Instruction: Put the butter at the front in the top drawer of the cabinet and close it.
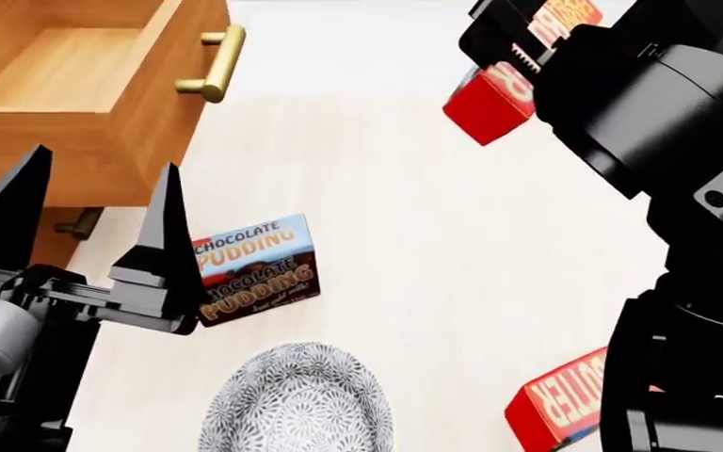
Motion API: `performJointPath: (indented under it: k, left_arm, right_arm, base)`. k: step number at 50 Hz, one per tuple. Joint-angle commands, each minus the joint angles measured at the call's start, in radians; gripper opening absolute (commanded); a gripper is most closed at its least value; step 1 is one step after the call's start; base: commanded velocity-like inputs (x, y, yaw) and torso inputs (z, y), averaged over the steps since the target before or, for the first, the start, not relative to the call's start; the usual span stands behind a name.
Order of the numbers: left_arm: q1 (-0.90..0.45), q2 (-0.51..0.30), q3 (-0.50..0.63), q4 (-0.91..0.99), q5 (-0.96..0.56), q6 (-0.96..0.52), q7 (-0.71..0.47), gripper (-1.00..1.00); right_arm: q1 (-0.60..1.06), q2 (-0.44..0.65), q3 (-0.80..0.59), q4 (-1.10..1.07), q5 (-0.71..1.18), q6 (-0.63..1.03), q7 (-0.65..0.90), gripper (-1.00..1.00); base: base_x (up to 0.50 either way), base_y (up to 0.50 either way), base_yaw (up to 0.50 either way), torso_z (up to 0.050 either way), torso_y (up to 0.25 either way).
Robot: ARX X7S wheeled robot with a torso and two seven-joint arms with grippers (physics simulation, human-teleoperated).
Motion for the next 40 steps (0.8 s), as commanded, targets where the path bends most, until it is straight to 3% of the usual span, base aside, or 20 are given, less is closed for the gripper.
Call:
performJointPath:
  k: [1,40]
  left_arm:
    - [0.009,-0.003,-0.001,0.005,-0.009,0.009,0.002,1.0]
    - [0.029,-0.014,0.014,0.023,-0.002,0.024,-0.012,1.0]
  right_arm:
    - [0.0,-0.006,0.008,-0.074,0.051,-0.001,0.022,-1.0]
    - [-0.075,-0.03,-0.017,-0.272,0.207,-0.057,0.097,-1.0]
  base:
    - [0.0,0.0,0.0,0.0,0.189]
    - [0.0,0.0,0.0,0.0,0.159]
